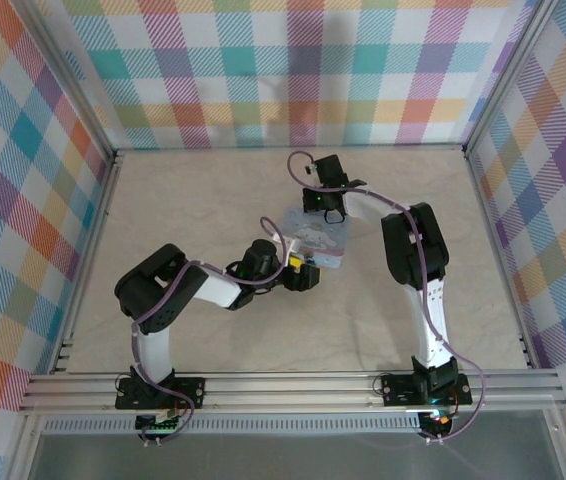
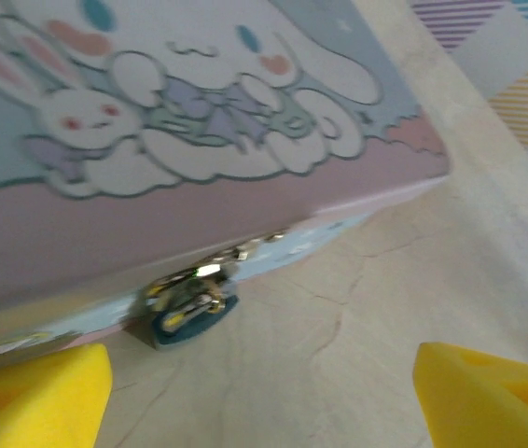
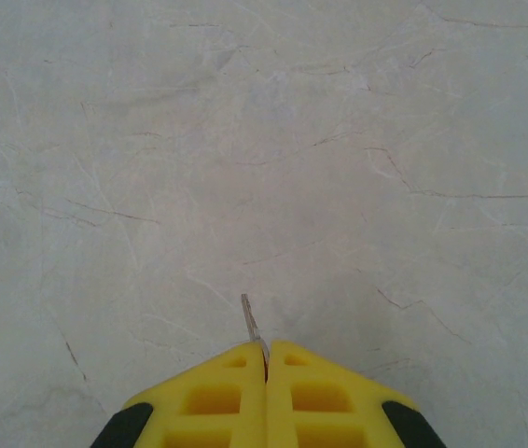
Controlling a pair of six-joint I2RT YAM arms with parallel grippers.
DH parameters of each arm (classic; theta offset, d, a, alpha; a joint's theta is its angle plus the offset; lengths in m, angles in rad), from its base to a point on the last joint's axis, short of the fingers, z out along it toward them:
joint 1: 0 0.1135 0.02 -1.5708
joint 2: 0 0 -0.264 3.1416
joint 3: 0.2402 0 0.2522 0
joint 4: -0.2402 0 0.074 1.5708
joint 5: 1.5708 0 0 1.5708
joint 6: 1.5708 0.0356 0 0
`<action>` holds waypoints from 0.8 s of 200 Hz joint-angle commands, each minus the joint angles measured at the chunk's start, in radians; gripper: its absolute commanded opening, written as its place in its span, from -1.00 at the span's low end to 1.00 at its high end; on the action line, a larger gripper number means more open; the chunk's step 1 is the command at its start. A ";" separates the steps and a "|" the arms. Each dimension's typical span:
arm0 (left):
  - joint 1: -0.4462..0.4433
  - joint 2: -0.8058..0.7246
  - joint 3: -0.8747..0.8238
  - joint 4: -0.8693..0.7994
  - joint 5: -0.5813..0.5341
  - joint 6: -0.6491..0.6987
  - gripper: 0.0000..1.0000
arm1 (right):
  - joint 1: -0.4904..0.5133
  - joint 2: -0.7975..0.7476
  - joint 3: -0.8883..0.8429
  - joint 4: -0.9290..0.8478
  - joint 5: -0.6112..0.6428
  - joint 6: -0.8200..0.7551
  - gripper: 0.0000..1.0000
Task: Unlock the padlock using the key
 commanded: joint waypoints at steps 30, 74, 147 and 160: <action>-0.044 0.018 0.025 0.008 -0.147 0.045 0.79 | 0.018 -0.049 -0.009 -0.024 0.004 -0.008 -1.00; -0.065 0.060 0.068 0.030 -0.060 0.043 0.71 | 0.019 -0.040 -0.007 -0.025 0.002 -0.006 -1.00; -0.063 0.040 0.085 0.047 0.110 0.052 0.60 | 0.019 -0.038 -0.008 -0.020 0.008 -0.003 -1.00; -0.059 0.053 0.093 0.071 0.145 0.023 0.58 | 0.019 -0.043 -0.015 -0.016 0.009 0.000 -1.00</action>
